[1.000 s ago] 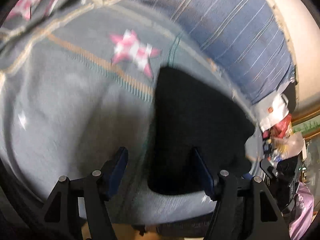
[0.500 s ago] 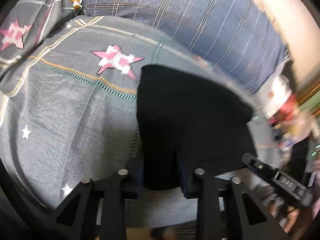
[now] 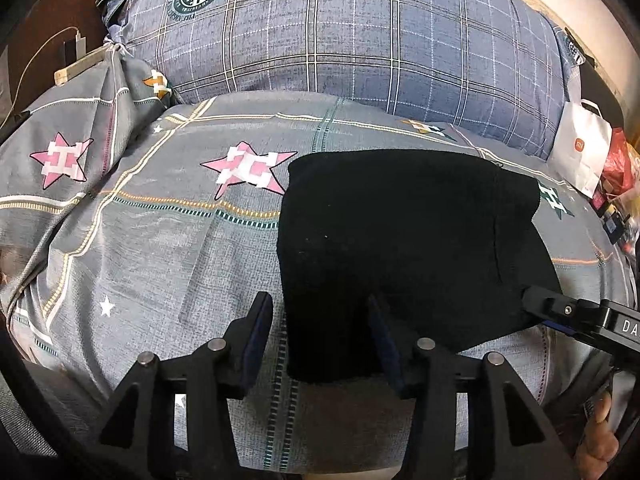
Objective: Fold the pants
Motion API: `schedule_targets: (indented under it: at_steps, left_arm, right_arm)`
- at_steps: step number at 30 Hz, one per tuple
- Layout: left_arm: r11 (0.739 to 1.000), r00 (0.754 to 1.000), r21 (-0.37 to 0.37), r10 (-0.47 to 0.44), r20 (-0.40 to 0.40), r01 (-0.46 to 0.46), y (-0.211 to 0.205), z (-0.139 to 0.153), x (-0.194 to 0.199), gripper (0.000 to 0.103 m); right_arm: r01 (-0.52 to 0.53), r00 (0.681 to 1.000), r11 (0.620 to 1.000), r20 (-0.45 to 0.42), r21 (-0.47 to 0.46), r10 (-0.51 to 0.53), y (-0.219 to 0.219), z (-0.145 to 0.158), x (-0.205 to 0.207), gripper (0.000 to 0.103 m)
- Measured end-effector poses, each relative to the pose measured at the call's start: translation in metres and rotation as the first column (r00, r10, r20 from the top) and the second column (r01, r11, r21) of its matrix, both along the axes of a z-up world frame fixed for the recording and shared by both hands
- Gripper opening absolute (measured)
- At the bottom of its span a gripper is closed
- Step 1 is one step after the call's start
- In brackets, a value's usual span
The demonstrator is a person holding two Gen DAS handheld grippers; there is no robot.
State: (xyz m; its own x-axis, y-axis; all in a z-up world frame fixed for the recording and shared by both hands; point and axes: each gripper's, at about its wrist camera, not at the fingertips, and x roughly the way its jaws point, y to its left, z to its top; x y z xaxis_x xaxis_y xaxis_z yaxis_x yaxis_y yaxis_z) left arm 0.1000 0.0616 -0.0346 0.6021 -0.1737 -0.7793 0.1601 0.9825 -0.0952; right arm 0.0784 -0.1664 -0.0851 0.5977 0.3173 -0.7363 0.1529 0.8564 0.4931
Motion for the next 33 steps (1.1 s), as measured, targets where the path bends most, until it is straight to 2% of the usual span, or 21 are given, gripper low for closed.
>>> schedule_targets:
  at_steps: [7,11,12,13,15,17,20,22,23,24,25,26,28,30,32,33]
  left_arm:
    - [0.999,1.000,-0.044,-0.001,-0.027,0.000,0.003,-0.002,0.000,0.051]
    - [0.986,0.997,-0.168,-0.013,-0.071,0.001,0.019,0.012,0.010,0.052]
    - [0.982,0.996,-0.191,-0.019,-0.086,0.003,0.021,0.016,0.015,0.060]
    - [0.975,0.994,-0.220,-0.033,-0.100,0.010,0.023,0.020,0.021,0.068]
    - [0.968,0.990,-0.251,-0.057,-0.126,0.024,0.025,0.028,0.040,0.071]
    - [0.965,0.984,-0.259,-0.074,-0.164,0.030,0.024,0.032,0.065,0.071]
    - [0.953,0.975,-0.300,-0.092,-0.202,0.028,0.024,0.023,0.090,0.071]
    - [0.945,0.973,-0.326,-0.077,-0.217,0.002,0.028,0.007,0.097,0.070]
    - [0.937,0.966,-0.347,-0.065,-0.250,-0.027,0.031,-0.004,0.099,0.070]
    - [0.917,0.956,-0.394,-0.061,-0.286,-0.059,0.033,-0.014,0.100,0.070]
    - [0.897,0.949,-0.435,-0.062,-0.310,-0.084,0.034,-0.020,0.100,0.069]
    - [0.885,0.947,-0.454,-0.055,-0.316,-0.100,0.034,-0.022,0.100,0.068]
    - [0.902,0.955,-0.424,-0.053,-0.290,-0.078,0.028,-0.015,0.099,0.060]
    - [0.915,0.962,-0.400,-0.060,-0.267,-0.054,0.022,-0.010,0.098,0.051]
    - [0.887,0.962,-0.455,-0.049,-0.270,-0.082,0.028,-0.007,0.099,0.042]
    - [0.878,0.962,-0.470,-0.051,-0.267,-0.084,0.031,-0.002,0.099,0.038]
  right_arm:
    - [-0.032,0.999,0.999,-0.002,0.010,0.032,0.005,-0.003,0.004,0.064]
    - [-0.013,0.998,0.999,0.057,0.046,0.011,-0.003,0.014,-0.001,0.064]
    - [-0.014,0.998,0.999,0.068,0.050,0.011,-0.004,0.019,-0.001,0.072]
    - [-0.016,0.997,0.999,0.076,0.048,0.012,-0.006,0.025,0.002,0.085]
    - [-0.018,0.995,0.999,0.097,0.051,0.013,-0.012,0.037,0.010,0.092]
    - [-0.038,0.996,0.996,0.079,0.085,0.031,-0.019,0.045,0.031,0.092]
    - [-0.060,0.996,0.994,0.076,0.094,0.053,-0.024,0.046,0.056,0.092]
    - [-0.078,0.994,0.993,0.079,0.085,0.071,-0.025,0.039,0.066,0.091]
    - [-0.080,0.995,0.992,0.071,0.102,0.073,-0.024,0.031,0.069,0.091]
    - [-0.075,0.996,0.991,0.058,0.114,0.068,-0.025,0.025,0.069,0.090]
    - [-0.067,0.997,0.992,0.045,0.110,0.062,-0.023,0.020,0.069,0.083]
    - [-0.073,0.997,0.994,0.026,0.078,0.071,-0.017,0.017,0.071,0.079]
    - [-0.097,0.995,0.995,-0.014,-0.014,0.096,-0.007,0.014,0.074,0.064]
    - [-0.111,0.994,0.992,-0.005,-0.063,0.111,-0.001,0.018,0.074,0.060]
    - [-0.113,0.993,0.991,0.021,-0.071,0.114,-0.001,0.023,0.072,0.050]
    - [-0.109,0.993,0.992,0.043,-0.068,0.112,-0.002,0.029,0.070,0.041]
